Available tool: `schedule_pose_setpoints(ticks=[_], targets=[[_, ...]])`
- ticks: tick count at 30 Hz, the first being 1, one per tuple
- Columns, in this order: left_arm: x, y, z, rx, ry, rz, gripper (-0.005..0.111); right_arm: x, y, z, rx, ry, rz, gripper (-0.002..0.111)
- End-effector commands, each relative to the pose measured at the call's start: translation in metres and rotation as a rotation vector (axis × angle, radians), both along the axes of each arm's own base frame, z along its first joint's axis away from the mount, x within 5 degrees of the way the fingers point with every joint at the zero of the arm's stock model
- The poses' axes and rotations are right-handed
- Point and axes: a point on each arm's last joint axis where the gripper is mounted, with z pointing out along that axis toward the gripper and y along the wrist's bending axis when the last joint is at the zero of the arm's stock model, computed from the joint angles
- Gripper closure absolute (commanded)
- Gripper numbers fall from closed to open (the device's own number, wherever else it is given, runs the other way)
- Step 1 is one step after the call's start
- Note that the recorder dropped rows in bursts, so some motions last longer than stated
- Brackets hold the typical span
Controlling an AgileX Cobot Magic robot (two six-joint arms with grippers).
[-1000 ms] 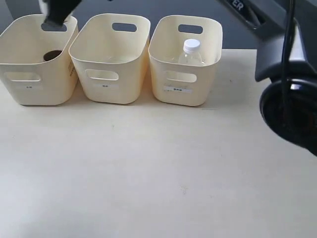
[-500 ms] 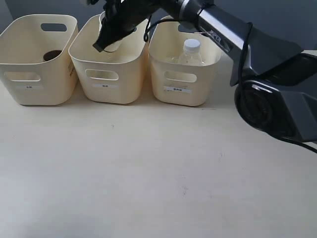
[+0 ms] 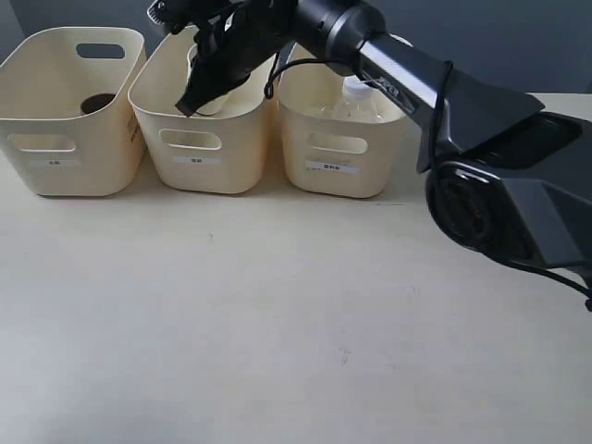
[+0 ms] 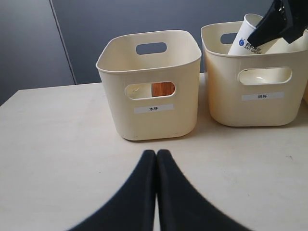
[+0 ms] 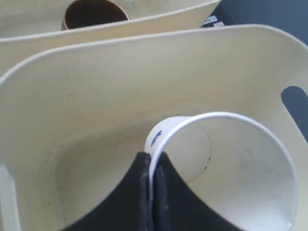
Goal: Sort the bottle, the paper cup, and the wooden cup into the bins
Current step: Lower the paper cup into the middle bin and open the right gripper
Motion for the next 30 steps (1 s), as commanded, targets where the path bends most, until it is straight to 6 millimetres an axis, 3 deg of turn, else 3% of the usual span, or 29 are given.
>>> schedule_pose_setpoints(ticks=[1,7,13,15,24,28,30], targets=[[0.000,0.000,0.001,-0.003,-0.012,-0.003,0.107,0.003,-0.004,-0.013,-0.059,0.008,-0.001,0.109],[0.000,0.000,0.001,-0.003,-0.012,-0.003,0.107,0.004,-0.005,-0.015,-0.075,0.003,-0.001,0.107],[0.000,0.000,0.001,-0.003,-0.012,-0.003,0.107,0.005,-0.007,-0.016,-0.084,0.014,-0.039,0.080],[0.000,0.000,0.001,-0.003,-0.012,-0.003,0.107,0.006,-0.007,-0.016,-0.081,0.015,-0.043,0.076],[0.000,0.000,0.001,-0.003,-0.012,-0.003,0.107,0.006,-0.007,-0.008,-0.050,0.010,-0.065,0.075],[0.000,0.000,0.001,-0.003,-0.012,-0.003,0.107,0.000,-0.011,0.015,-0.041,0.027,-0.076,0.076],[0.000,0.000,0.001,-0.003,-0.012,-0.003,0.107,-0.004,-0.015,0.031,-0.031,0.030,-0.080,0.086]])
